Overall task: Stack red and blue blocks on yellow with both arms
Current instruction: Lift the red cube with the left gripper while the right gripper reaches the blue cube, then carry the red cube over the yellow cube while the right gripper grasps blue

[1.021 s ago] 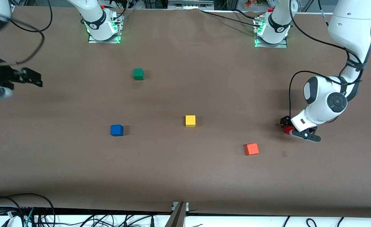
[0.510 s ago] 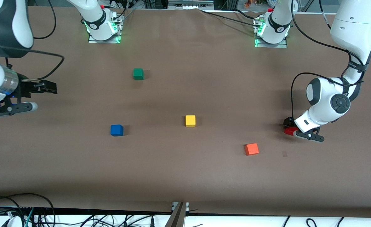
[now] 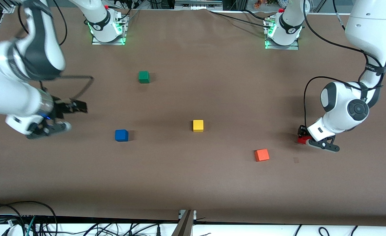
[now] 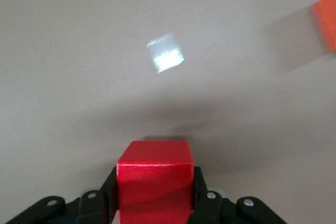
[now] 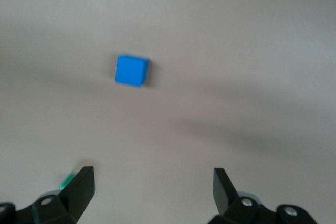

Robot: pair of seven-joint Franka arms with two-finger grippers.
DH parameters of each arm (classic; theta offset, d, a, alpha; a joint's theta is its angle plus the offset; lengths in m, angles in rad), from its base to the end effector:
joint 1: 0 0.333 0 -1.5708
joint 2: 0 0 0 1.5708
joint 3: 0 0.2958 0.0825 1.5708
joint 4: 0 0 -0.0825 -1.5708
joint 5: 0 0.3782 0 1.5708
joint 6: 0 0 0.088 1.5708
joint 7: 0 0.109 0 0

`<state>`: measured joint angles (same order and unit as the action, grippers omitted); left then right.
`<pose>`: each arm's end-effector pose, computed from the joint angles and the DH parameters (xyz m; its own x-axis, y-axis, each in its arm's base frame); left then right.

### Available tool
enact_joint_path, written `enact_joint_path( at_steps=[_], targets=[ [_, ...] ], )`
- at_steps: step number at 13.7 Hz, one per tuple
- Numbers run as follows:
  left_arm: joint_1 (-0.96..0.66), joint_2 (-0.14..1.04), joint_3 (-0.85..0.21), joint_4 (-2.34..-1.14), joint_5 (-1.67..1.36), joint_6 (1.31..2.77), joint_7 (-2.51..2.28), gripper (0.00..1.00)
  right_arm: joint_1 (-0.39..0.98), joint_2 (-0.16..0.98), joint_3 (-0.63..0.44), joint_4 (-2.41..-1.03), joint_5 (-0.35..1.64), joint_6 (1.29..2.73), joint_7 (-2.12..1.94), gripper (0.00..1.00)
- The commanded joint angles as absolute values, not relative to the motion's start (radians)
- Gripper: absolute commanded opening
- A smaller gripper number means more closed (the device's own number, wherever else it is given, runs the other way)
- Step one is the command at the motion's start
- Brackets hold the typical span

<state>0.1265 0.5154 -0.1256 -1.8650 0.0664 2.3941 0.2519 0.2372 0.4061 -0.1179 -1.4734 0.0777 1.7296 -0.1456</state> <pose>0.6281 0.0048 0.2273 0.9601 -0.2787 0.0223 -0.2789 -0.9603 0.0105 0.6418 0.0944 0.4164 0.9576 0.2512 -0.1410 0.2467 -0.9679 -0.0486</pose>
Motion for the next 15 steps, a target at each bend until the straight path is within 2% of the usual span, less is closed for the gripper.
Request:
enact_joint_path(
  at_steps=[1,4,6,12,15],
  targets=[
    [0.106,0.505,-0.21,-1.715,0.067,2.212,0.104,0.0,0.264,0.472,-0.123,-1.502,0.098,1.848,-0.08,1.0],
    [-0.009,0.509,-0.252,-1.651,0.071,2.171,-0.121,0.0,0.285,0.52,-0.12,-1.598,0.112,2.018,-0.055,1.0],
    [-0.131,0.538,-0.25,-1.602,0.075,2.171,-0.309,0.0,0.305,0.58,-0.12,-1.603,0.112,2.097,-0.054,1.0],
    [-0.376,0.672,-0.239,-1.462,0.08,2.171,-0.578,0.0,0.337,0.653,-0.121,-1.605,0.215,2.201,-0.054,1.0],
    [-0.461,0.748,-0.207,-1.364,0.08,2.166,-0.664,0.0,0.341,0.663,-0.121,-1.679,0.215,2.294,-0.054,1.0]
  ],
)
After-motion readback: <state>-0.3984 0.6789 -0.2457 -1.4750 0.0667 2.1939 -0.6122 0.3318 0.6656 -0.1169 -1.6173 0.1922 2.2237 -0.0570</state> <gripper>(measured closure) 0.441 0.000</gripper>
